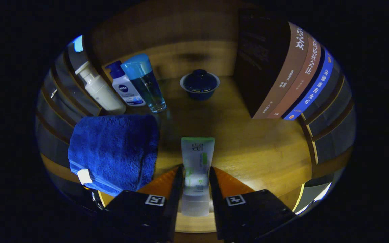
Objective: Pull open the drawer, take out the items inside it, and place them on the countertop above the cabinet.
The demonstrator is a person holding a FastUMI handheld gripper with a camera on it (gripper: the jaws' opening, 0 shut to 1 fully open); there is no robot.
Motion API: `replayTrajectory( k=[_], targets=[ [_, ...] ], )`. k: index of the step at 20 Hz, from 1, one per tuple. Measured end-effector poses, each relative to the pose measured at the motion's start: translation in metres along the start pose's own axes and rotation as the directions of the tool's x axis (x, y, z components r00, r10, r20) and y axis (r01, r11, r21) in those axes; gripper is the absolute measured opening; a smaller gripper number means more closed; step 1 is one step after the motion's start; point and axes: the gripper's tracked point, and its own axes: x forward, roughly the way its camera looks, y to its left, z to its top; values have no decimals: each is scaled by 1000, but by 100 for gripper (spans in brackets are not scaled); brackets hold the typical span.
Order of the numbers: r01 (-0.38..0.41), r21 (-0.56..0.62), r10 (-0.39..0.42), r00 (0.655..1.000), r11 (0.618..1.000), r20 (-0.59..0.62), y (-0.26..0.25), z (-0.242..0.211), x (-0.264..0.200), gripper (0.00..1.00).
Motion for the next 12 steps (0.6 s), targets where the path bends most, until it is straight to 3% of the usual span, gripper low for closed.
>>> replayTrajectory(
  k=[4, 12],
  targets=[
    [-5, -34, 6, 1000, 999, 28, 5, 1, -8, 100],
    [-46, -38, 53, 976, 998, 211, 20, 6, -63, 100]
  ],
)
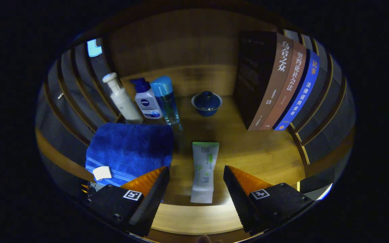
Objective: Pull open the drawer, take out the items inside it, and place them on the countertop above the cabinet.
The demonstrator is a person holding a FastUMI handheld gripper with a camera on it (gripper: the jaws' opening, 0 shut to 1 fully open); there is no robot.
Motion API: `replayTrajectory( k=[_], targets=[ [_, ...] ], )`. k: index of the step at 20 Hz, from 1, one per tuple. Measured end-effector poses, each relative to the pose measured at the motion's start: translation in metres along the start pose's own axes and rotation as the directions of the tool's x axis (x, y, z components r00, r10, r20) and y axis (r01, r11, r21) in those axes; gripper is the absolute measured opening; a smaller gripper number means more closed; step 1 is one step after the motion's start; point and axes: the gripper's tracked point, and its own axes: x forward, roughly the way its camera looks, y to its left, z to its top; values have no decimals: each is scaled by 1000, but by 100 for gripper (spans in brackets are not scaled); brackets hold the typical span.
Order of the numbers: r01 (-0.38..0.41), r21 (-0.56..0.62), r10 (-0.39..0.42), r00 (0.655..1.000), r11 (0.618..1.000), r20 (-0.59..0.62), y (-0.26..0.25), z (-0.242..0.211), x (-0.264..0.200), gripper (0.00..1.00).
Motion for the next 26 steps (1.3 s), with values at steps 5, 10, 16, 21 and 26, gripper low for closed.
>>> replayTrajectory(
  k=[5, 10, 16, 21, 26],
  targets=[
    [-32, -23, 35, 983, 999, 181, 3, 9, -61, 100],
    [-124, -13, 122, 941, 992, 315, 25, -7, -133, 100],
    [-199, -26, 187, 860, 980, 474, 38, -39, -217, 100],
    [-117, -11, 100, 795, 993, 599, 20, -102, -256, 100],
    [-35, 34, 4, 760, 999, 650, -5, -169, -252, 100]
  ],
)
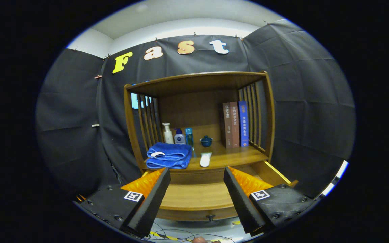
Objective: Pull open the drawer, take out the items inside it, and place them on the countertop above the cabinet.
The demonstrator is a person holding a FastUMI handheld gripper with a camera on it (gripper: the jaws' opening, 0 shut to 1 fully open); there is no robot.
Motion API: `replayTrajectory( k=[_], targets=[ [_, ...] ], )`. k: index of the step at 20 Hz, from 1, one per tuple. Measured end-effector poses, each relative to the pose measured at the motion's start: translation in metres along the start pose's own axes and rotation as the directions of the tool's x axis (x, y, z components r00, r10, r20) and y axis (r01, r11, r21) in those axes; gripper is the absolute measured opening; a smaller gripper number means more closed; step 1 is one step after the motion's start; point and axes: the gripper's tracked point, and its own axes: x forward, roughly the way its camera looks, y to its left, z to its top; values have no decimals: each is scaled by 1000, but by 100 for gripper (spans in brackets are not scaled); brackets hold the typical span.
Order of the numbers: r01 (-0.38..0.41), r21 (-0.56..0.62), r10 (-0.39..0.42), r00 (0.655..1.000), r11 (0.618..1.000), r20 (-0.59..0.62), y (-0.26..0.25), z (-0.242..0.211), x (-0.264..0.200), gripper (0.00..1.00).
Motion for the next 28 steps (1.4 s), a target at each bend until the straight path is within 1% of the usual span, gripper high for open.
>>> replayTrajectory(
  k=[5, 8, 10, 12, 14, 17, 19, 21, 24, 28],
  targets=[
    [51, -62, -50, 998, 997, 27, -23, -69, -15, 100],
    [42, -86, -44, 999, 995, -18, -25, -119, -12, 100],
    [33, -97, -37, 999, 995, -36, -26, -142, -4, 100],
    [29, -121, -34, 998, 992, -45, -27, -155, 4, 100],
    [28, -142, -35, 998, 989, -53, -27, -165, 14, 100],
    [30, -144, -38, 998, 989, -53, -25, -168, 29, 100],
    [14, -137, -22, 998, 990, -57, -20, -172, 37, 100],
    [10, -152, -18, 999, 988, -49, -20, -170, 34, 99],
    [12, -127, -19, 998, 992, -52, -19, -169, 33, 99],
    [19, -137, -25, 999, 990, -42, -18, -167, 44, 99]
  ],
)
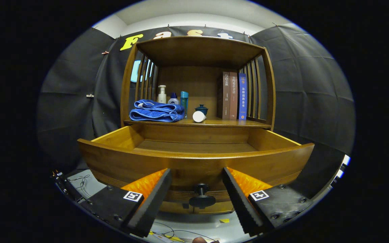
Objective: Pull open the drawer, take out the items inside it, and place them on the countertop above the cabinet.
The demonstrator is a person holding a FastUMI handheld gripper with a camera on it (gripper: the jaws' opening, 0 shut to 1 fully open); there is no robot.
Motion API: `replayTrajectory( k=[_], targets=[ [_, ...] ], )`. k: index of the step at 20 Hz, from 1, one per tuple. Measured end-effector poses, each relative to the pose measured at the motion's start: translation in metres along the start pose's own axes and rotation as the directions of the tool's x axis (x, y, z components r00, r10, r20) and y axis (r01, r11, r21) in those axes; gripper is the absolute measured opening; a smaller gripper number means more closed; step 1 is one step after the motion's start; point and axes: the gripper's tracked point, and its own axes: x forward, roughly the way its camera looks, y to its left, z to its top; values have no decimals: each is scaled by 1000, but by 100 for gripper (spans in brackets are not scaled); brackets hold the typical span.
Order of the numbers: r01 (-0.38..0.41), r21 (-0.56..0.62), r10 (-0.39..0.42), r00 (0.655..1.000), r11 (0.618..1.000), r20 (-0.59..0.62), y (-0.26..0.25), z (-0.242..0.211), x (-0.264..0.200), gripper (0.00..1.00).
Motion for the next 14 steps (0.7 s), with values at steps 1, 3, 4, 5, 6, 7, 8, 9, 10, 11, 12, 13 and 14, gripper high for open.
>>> replayTrajectory(
  k=[1, 3, 4, 5, 6, 7, 8, 9, 10, 11, 12, 13, 14],
  targets=[
    [-1, 3, 1, 1000, 1000, -4, 1, 1, 5, 99],
    [1, 3, -1, 1000, 1000, -10, 1, 3, 16, 99],
    [3, 5, -3, 1000, 1000, -13, 1, 4, 22, 99],
    [5, 4, -5, 1000, 1000, -17, 3, 5, 27, 100],
    [7, 3, -7, 1000, 1000, -18, 3, 6, 31, 100],
    [8, 3, -8, 1000, 1000, -13, 3, 10, 36, 100],
    [8, 6, -8, 1000, 1000, -6, 4, 15, 40, 99],
    [11, 16, -11, 1000, 1000, -12, 4, 16, 48, 100],
    [14, 24, -13, 1000, 1000, -19, 5, 16, 54, 99],
    [17, 24, -17, 1000, 1000, -22, 6, 16, 60, 99],
    [19, 22, -18, 1000, 1000, -23, 7, 17, 67, 99],
    [20, 19, -19, 1000, 1000, -20, 6, 18, 76, 99],
    [20, 18, -20, 1000, 1000, -17, 7, 19, 82, 100]
  ],
)
